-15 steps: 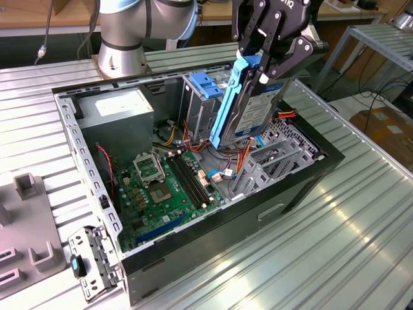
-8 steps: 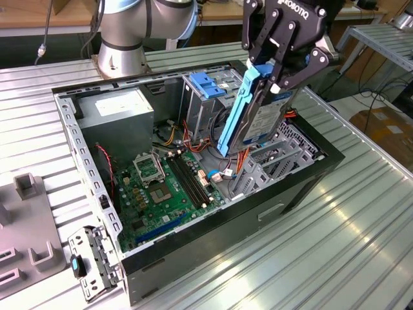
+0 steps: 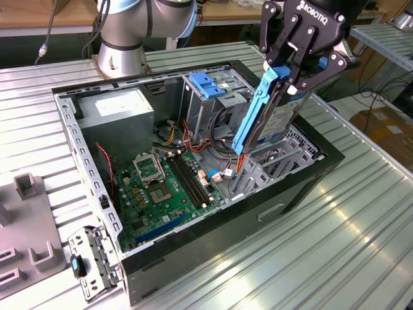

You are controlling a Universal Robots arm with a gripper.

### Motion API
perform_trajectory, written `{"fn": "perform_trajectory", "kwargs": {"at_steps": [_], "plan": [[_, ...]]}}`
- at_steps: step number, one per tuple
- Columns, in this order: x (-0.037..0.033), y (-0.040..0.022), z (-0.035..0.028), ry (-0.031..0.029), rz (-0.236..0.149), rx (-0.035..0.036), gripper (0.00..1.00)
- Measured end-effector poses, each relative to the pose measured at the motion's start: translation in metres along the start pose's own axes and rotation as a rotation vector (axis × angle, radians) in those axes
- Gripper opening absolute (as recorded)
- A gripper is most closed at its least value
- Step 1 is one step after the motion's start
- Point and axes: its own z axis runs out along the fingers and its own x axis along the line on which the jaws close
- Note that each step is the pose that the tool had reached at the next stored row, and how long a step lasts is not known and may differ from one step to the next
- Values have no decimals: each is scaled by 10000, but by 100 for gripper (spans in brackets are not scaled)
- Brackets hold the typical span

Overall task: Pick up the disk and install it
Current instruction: 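Insert the disk into the insertion slot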

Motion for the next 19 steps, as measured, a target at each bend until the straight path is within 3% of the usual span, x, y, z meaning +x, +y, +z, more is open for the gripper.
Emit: {"fn": "perform_trajectory", "kwargs": {"at_steps": [8, 12, 16, 19], "plan": [[23, -256, 26, 2, -1, 0, 37], [28, -327, 46, 7, 0, 0, 37], [57, -353, 70, 7, 0, 0, 37], [71, -393, 117, 7, 0, 0, 37]]}}
